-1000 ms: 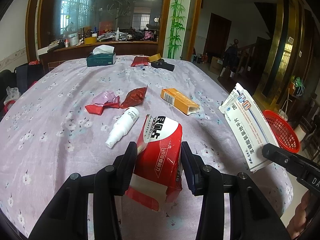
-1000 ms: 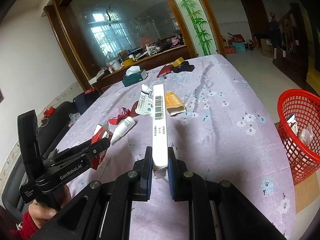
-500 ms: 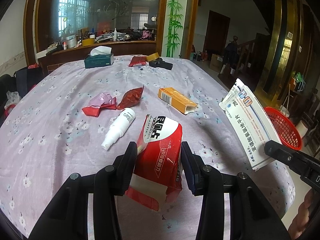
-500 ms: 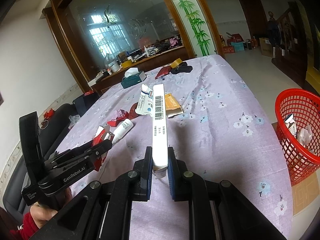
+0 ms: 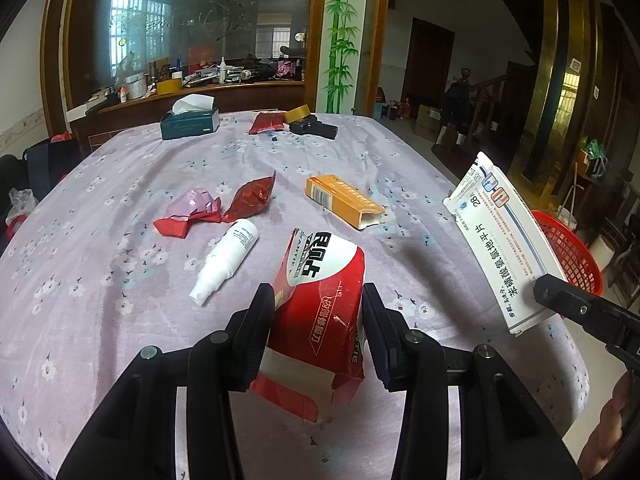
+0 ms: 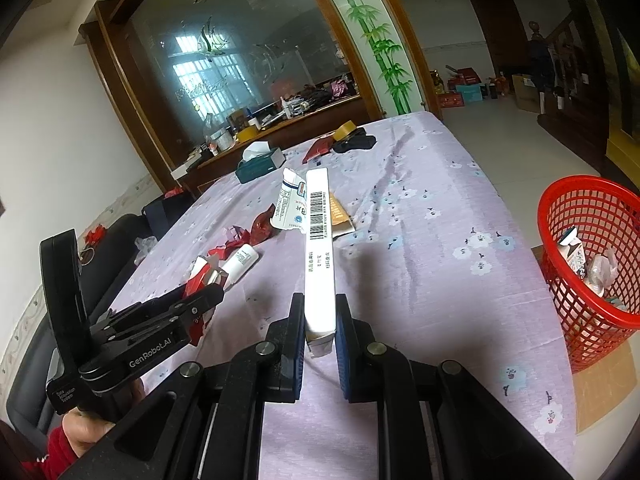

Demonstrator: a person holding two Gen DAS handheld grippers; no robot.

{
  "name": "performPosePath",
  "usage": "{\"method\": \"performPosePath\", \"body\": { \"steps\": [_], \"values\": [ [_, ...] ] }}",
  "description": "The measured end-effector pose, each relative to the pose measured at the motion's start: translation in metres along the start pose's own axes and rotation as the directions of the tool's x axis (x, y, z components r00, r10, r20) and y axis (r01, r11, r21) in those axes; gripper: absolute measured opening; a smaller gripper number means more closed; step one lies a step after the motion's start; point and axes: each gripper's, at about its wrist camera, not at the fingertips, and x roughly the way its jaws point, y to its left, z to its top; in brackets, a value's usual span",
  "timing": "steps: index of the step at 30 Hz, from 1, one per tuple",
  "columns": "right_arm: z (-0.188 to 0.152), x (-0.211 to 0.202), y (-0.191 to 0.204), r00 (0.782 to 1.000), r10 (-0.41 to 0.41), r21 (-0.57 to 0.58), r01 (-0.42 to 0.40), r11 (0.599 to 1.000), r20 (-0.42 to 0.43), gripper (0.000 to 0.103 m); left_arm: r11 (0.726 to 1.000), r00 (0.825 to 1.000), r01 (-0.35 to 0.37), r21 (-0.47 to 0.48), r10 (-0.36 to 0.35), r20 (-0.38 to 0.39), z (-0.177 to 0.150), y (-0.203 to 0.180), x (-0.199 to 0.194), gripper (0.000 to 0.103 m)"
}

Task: Collect trash

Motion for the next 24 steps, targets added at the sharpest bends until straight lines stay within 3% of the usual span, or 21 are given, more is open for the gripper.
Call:
{"method": "performPosePath", "body": {
  "steps": [14, 24],
  "values": [
    [0.006, -0.023, -0.022, 0.999, -0.026, 0.05, 0.023, 0.998, 0.045, 0.015, 0.999, 1.0, 0.025, 0.04, -0.025, -0.004, 0.009, -0.022, 0.006, 0.042],
    [0.012, -0.053, -0.059, 0.991, -0.095, 0.112, 0.084, 0.99, 0.094, 0.015, 0.994, 0.998, 0.06, 0.09, -0.06, -0.001, 0.019, -0.049, 0.01, 0.042]
  ]
}}
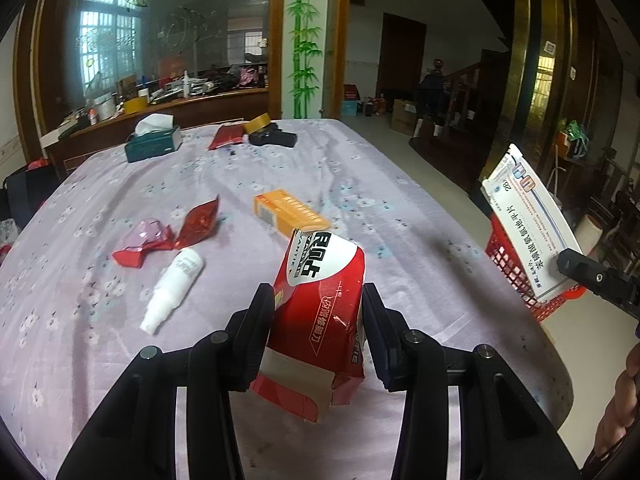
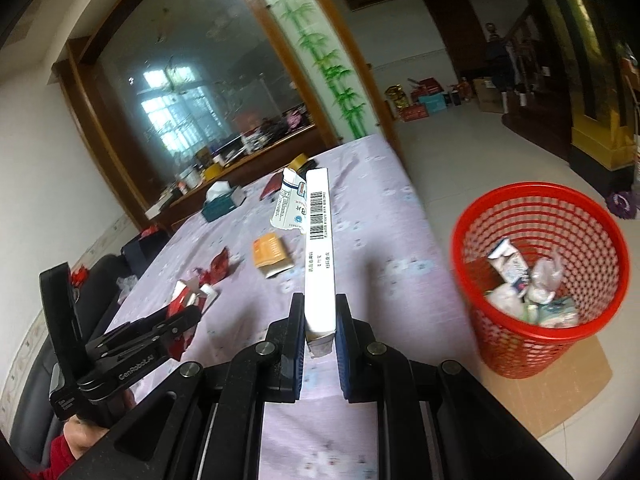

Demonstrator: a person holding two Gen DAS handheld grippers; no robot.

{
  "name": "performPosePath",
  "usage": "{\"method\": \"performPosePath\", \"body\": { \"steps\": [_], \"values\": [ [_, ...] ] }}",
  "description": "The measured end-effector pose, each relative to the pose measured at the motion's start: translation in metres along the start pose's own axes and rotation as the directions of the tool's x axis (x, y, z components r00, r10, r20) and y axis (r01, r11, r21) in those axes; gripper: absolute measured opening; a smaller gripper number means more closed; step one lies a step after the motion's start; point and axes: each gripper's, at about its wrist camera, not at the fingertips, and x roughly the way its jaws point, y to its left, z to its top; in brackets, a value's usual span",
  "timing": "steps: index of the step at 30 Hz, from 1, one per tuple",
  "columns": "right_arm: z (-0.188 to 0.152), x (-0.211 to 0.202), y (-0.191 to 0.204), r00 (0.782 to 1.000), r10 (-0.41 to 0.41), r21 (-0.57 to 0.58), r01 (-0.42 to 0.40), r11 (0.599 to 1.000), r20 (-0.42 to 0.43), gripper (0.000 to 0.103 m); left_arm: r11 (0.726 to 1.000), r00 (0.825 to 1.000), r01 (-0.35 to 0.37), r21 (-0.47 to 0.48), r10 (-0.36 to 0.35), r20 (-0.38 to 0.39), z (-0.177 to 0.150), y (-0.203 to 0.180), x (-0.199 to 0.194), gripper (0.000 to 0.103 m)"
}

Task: Collect trash
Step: 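Carry the tissue pack and white box to the wastebasket and open both tools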

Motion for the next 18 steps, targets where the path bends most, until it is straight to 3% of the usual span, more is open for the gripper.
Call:
{"method": "performPosePath", "body": {
  "steps": [10, 18],
  "values": [
    [0.018, -0.031, -0.042, 0.995, -0.078, 0.05, 0.075, 0.996, 0.056, 0.015, 0.998, 0.999, 0.038, 0.055, -0.038, 0.003, 0.014, -0.033, 0.008, 0.042],
    [0.029, -0.049, -0.08, 0.987, -0.139, 0.104, 0.131, 0.986, 0.077, 0.015, 0.987, 0.99, 0.14, 0.077, -0.14, -0.005, 0.034, -0.071, 0.015, 0.042]
  ]
}}
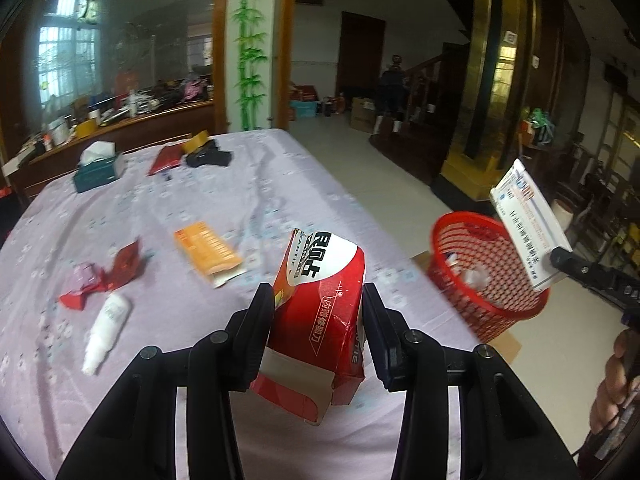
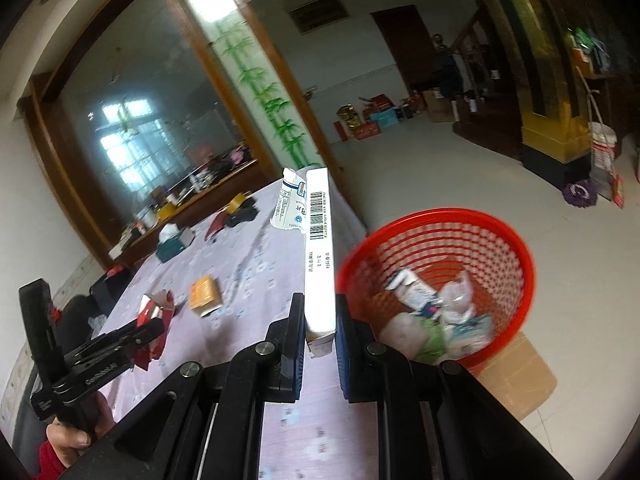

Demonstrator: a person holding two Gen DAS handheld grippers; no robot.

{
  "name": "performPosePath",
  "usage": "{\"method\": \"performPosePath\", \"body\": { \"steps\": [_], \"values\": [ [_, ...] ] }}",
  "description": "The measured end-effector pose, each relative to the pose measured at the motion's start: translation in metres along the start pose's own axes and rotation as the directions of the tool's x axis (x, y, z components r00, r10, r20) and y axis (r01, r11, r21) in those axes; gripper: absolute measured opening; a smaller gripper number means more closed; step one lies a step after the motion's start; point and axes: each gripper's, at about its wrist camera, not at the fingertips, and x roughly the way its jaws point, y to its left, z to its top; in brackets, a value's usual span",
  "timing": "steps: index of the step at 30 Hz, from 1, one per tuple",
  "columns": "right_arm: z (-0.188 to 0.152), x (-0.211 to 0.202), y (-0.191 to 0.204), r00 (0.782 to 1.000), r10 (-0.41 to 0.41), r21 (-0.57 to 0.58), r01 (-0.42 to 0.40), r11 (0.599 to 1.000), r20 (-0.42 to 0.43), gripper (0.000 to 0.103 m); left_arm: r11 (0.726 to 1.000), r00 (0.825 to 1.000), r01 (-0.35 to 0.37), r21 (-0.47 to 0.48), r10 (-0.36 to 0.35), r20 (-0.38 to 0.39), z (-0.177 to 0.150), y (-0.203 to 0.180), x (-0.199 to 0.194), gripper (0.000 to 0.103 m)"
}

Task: Collect trash
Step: 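Carry the tissue pack and white box to the wastebasket and open both tools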

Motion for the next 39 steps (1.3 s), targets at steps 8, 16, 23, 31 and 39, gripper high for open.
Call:
{"method": "performPosePath", "body": {
  "steps": [8, 16, 23, 31, 39],
  "values": [
    [0.017, -0.002, -0.048, 0.996, -0.094, 0.065, 0.094, 0.993, -0.004, 0.015, 0.985, 0.985, 0.171, 0.036, -0.17, -0.033, 0.029, -0.062, 0.025, 0.042],
    [0.026, -0.001, -0.073, 0.993, -0.119, 0.096, 0.12, 0.988, -0.012, 0.015, 0.959, 0.96, 0.276, 0.06, -0.272, -0.064, 0.052, -0.124, 0.061, 0.042],
    [0.035, -0.004, -0.089, 0.99, -0.14, 0.108, 0.141, 0.984, -0.01, 0.015, 0.95, 0.949, 0.306, 0.055, -0.3, -0.099, 0.061, -0.155, 0.094, 0.042],
    [0.036, 0.009, -0.097, 0.985, -0.171, 0.105, 0.173, 0.979, -0.03, 0.028, 0.953, 0.948, 0.302, 0.036, -0.296, -0.119, 0.06, -0.164, 0.108, 0.07],
    [0.029, -0.013, -0.09, 0.987, -0.163, 0.105, 0.16, 0.981, 0.015, 0.032, 0.967, 0.964, 0.253, 0.022, -0.25, -0.09, 0.048, -0.127, 0.079, 0.07]
  ]
}}
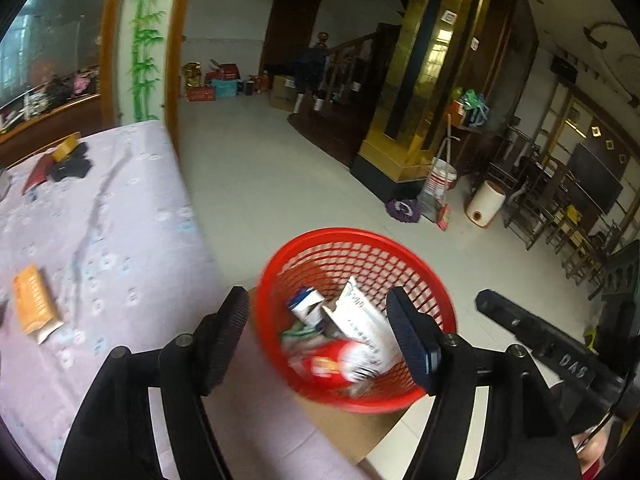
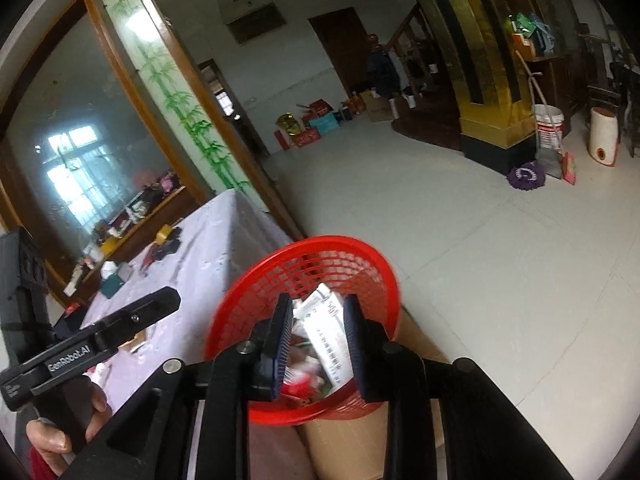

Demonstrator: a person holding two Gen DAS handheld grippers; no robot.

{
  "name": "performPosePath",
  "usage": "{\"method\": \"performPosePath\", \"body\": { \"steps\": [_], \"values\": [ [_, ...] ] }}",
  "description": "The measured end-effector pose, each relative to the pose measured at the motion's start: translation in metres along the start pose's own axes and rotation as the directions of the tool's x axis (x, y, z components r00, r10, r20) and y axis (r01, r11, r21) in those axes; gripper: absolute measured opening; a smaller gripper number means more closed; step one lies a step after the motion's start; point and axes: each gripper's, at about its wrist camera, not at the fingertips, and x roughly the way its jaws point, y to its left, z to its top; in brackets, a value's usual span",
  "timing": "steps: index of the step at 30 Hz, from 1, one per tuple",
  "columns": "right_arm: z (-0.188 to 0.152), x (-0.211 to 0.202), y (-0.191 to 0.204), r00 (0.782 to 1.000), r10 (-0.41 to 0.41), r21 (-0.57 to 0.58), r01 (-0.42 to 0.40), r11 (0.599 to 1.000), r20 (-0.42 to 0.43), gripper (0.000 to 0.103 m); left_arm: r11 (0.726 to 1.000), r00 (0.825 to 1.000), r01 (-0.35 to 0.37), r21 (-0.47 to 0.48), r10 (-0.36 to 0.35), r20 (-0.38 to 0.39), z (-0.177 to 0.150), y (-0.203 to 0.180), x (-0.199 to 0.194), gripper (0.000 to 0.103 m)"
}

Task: Collect trash
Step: 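Carry the tissue pack and white box to the wastebasket and open both tools, then return both tools to the table toward the white bottle and orange box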

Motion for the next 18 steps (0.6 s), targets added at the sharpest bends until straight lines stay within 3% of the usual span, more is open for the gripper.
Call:
{"method": "performPosePath", "body": {
  "steps": [7, 18],
  "values": [
    [-0.014, -0.002, 0.043, 0.996, 0.073, -0.049, -0.075, 0.996, -0.043, 0.048, 0.994, 0.993, -0.109, -0.03, 0.11, 0.03, -0.028, 0.044, -0.051, 0.07],
    [-0.051, 0.025, 0.149, 0.97, 0.178, -0.198, -0.21, 0.957, -0.166, 0.051, 0.964, 0.975, -0.215, -0.159, 0.221, 0.022, -0.076, 0.132, -0.124, 0.072]
  ]
}}
